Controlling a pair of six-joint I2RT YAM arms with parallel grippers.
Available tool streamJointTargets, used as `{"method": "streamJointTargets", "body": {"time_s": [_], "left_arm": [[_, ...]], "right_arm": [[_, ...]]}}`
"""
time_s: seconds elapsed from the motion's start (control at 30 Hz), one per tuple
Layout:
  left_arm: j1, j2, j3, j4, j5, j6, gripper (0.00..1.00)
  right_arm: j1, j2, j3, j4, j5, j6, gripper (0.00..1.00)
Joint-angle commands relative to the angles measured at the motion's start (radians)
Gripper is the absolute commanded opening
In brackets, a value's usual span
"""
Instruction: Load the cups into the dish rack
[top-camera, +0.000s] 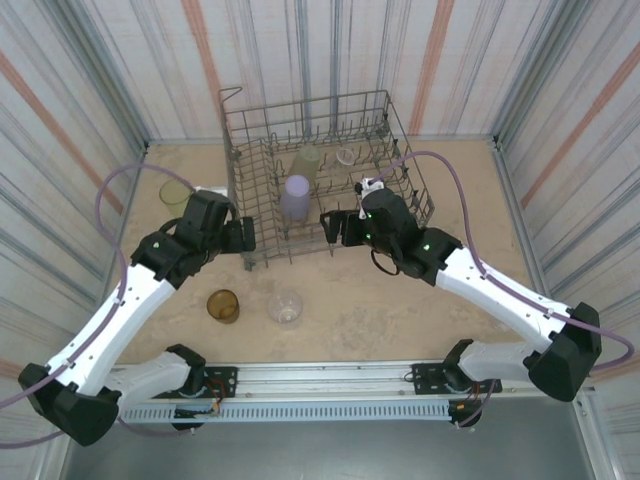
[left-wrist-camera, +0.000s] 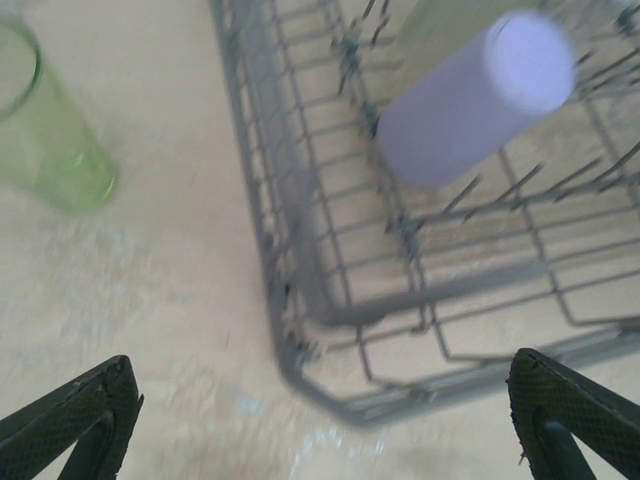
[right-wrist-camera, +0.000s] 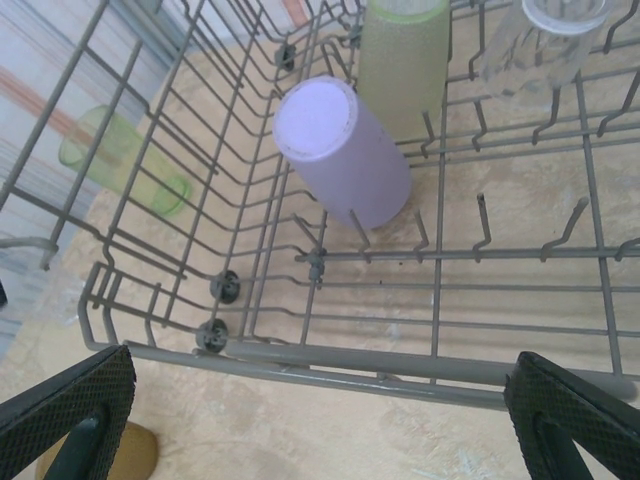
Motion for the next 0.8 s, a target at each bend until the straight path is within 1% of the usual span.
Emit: {"method": "streamJointTargets", "body": {"time_s": [0.0,0.1,0.17,0.3,0.43,0.47,0.57,0.67,0.7,0.77], "left_arm": [[0.0,-0.075,-0.047,-0.13,-0.005,-0.119,0.99],[-0.023,-0.117,-0.108,-0.138,-0.007,-0.166,0.99],[-0.04,-0.133,-0.115,-0.179,-0.035,-0.21,0.99],[-0.053,-0.167,-0.129,-0.213,-0.046,-0.243,0.97],[-0.061,-0.169,-0.182,-0.214,-0.006,-0.291,0.88],[-0.066,-0.163,-0.2,-0.215,0.01,-0.304,0.85],[-0.106,-0.159,-0.255,-0.212,0.024,-0.361,0.75],[-0.154,-0.185,-0.311,-0.194,0.012,-0.415,0.72],[-0.163,-0.195,-0.328,-0.186,0.013,-0.428,0.69],[-0.173,-0.212,-0.354,-0.175,0.013,-0.441,0.67]], "right_arm": [[0.006,-0.047,-0.03,0.012,0.039,-0.024,0.99],[0.005,-0.062,-0.045,0.013,0.045,-0.033,0.99],[-0.003,-0.066,-0.052,0.012,0.04,-0.032,0.99],[-0.011,-0.072,-0.062,0.016,0.029,-0.031,0.99],[-0.019,-0.08,-0.07,0.016,0.031,-0.027,0.99],[-0.021,-0.085,-0.072,0.012,0.038,-0.025,0.99],[-0.028,-0.099,-0.076,0.008,0.039,-0.022,0.99],[-0.035,-0.109,-0.075,0.004,0.04,-0.022,0.99],[-0.037,-0.111,-0.075,0.002,0.039,-0.022,0.99],[-0.041,-0.115,-0.075,0.002,0.039,-0.02,0.99]]}}
